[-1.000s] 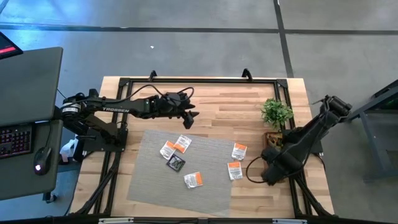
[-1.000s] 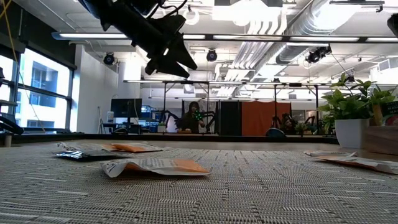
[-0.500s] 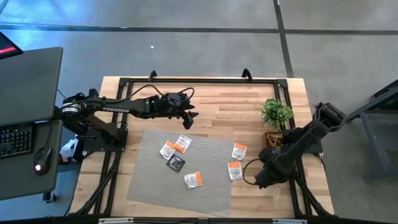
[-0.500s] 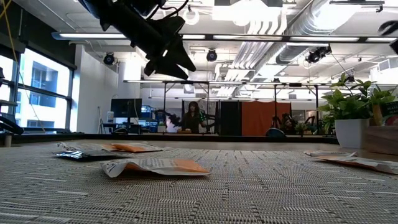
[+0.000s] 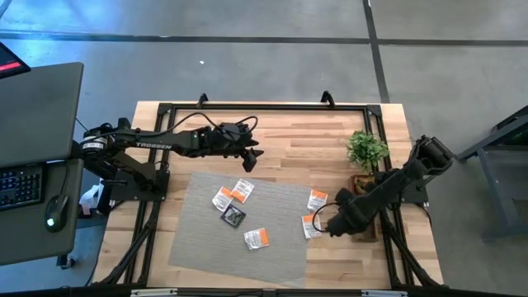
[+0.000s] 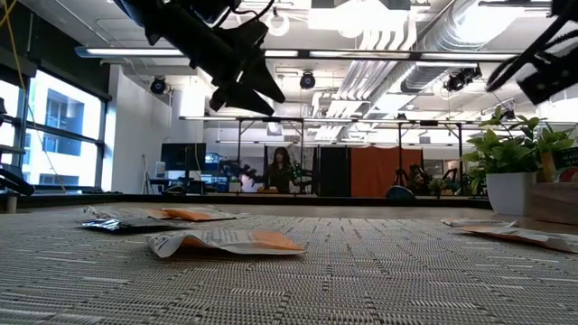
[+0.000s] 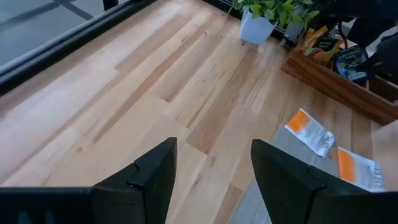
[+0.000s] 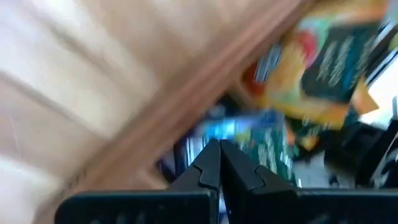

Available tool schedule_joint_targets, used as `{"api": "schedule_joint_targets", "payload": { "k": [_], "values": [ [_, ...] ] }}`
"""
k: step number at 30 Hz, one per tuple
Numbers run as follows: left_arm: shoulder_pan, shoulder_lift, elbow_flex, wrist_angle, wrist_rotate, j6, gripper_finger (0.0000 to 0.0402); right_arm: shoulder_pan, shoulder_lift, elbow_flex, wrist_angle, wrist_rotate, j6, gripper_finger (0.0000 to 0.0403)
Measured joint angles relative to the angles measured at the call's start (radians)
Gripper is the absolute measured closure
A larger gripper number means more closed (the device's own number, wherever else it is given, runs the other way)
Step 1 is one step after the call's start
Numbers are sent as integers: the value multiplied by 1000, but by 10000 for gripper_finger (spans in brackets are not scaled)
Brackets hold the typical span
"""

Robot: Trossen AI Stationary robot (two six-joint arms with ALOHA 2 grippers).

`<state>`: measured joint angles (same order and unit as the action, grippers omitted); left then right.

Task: Pick & Place Tea
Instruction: Put the black tea bag into the middle section of the wooden organizer

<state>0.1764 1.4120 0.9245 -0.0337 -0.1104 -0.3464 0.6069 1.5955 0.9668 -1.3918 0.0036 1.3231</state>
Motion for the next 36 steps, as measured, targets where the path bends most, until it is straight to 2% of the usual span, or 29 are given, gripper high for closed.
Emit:
{"api": "schedule_joint_targets", "payload": {
  "k": [3, 9, 22, 28, 36],
  "values": [
    [0, 0, 0, -3, 28, -3, 197, -15, 0, 0, 7, -79, -47, 403],
    [0, 0, 0, -8, 41, -3, 197, -13, 1, 0, 55, -36, -45, 403],
    [0, 0, 0, -23, 40, -4, 197, 18, 2, -2, 27, -75, 35, 403],
    [0, 0, 0, -23, 40, -6, 197, 34, 3, -105, 106, -123, 41, 403],
    [0, 0, 0, -22, 40, -30, 197, -9, 2, -152, 121, -54, -71, 403]
  ]
}}
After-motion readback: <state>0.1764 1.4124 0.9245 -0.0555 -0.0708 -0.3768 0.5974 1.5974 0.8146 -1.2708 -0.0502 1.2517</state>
